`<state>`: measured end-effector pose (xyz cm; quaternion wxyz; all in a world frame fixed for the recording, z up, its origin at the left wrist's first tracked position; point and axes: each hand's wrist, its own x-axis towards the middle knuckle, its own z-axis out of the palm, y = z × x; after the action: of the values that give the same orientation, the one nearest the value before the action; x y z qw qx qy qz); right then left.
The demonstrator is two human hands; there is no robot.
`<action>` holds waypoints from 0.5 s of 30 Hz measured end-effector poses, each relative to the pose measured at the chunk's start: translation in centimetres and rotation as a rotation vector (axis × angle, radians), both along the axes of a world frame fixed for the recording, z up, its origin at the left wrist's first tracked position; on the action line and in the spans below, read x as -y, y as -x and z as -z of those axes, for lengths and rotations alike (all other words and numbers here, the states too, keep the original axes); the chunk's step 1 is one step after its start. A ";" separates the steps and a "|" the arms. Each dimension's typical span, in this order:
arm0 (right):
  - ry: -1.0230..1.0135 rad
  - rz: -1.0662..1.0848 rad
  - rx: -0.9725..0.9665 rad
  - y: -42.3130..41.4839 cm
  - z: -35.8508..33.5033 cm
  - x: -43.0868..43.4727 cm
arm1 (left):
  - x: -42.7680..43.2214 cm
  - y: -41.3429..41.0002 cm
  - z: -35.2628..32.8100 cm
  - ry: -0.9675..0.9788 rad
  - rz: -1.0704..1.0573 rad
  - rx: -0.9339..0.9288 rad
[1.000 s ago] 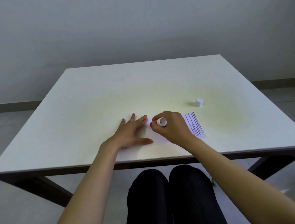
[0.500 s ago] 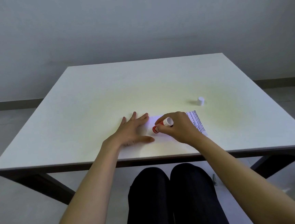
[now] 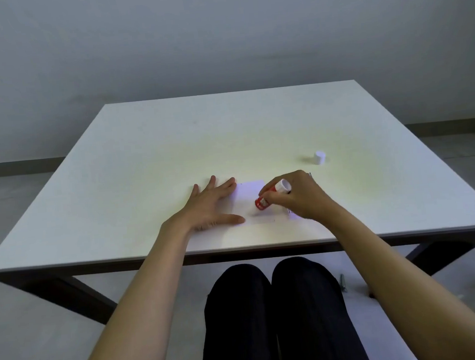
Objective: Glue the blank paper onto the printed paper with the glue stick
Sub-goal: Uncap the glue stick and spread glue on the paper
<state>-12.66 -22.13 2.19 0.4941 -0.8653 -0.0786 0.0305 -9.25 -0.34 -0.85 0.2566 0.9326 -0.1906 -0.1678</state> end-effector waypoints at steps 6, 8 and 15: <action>0.011 0.111 0.042 -0.2 0.4 0.3 | 0.0 0.0 -0.1 -0.002 0.003 -0.008; 0.045 0.019 -0.004 0.3 0.2 0.8 | -0.1 0.0 -0.1 0.008 0.000 -0.005; 0.040 0.132 0.001 -0.7 -0.2 1.7 | 0.0 0.0 0.0 0.007 0.000 -0.012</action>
<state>-11.99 -23.86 2.44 0.4776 -0.8783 -0.0209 -0.0012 -9.28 -0.30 -0.82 0.2608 0.9307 -0.1897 -0.1726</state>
